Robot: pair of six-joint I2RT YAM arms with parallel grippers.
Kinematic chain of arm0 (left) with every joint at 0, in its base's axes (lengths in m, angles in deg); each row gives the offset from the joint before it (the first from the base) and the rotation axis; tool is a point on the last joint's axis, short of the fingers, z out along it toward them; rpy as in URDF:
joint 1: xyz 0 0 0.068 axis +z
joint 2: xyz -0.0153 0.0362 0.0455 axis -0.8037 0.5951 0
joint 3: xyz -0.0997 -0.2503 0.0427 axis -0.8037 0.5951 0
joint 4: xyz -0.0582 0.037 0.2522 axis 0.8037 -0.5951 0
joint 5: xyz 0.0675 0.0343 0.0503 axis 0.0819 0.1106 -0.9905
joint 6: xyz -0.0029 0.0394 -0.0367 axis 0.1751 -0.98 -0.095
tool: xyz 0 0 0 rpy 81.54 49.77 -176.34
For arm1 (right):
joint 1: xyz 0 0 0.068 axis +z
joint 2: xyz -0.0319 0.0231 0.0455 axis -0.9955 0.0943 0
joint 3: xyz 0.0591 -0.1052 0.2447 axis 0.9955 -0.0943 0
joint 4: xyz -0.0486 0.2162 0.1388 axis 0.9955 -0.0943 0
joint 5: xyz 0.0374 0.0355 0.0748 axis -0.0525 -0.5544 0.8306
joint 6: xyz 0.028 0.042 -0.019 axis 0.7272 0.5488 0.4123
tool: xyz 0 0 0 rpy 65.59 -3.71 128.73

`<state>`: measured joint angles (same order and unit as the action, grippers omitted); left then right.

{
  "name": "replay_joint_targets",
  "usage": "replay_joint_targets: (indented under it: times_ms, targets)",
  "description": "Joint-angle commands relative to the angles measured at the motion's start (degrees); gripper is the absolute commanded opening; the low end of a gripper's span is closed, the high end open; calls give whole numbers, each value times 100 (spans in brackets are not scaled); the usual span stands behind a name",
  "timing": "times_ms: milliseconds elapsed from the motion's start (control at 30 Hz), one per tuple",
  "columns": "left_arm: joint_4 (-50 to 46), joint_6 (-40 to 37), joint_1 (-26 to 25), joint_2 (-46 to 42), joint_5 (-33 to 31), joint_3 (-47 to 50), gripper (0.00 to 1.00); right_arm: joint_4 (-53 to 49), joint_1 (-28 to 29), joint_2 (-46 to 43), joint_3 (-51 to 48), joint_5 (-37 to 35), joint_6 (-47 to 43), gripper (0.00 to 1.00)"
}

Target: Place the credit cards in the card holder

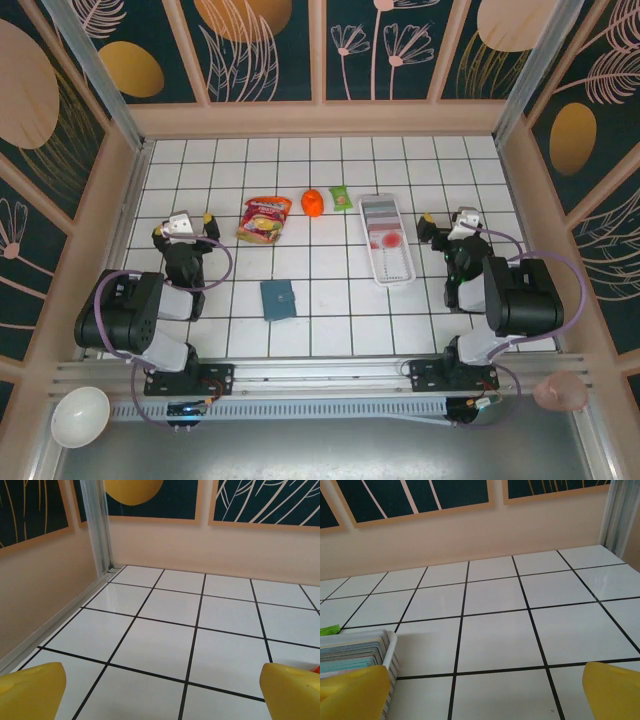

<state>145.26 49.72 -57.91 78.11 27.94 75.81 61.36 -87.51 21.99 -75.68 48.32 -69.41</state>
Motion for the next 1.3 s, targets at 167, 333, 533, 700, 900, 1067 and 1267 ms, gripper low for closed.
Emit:
replay_joint_targets:
  times_ms: [167, 333, 533, 700, 900, 1067, 1267]
  targets:
    - [98, -21, 47, -14, 47, -101, 99, 29, -16, -36, 71, 15, 22, 99]
    - [93, -10, 47, -14, 42, -107, 99, 29, -20, -30, 70, 15, 26, 99]
    - [92, -18, 47, -14, 42, -105, 99, 29, -16, -34, 71, 15, 24, 99]
    - [92, -17, 47, -14, 43, -106, 99, 29, -24, -36, 74, 13, 23, 99]
    - [92, -14, 48, -14, 46, -106, 99, 27, -17, -33, 74, 15, 21, 99]
    - [165, -24, 47, -31, 26, -62, 99, 45, -19, -37, 60, 9, 22, 99]
    - [-1064, 171, 40, -1224, -93, -60, 99, -1366, 190, -1118, 329, -675, 62, 99]
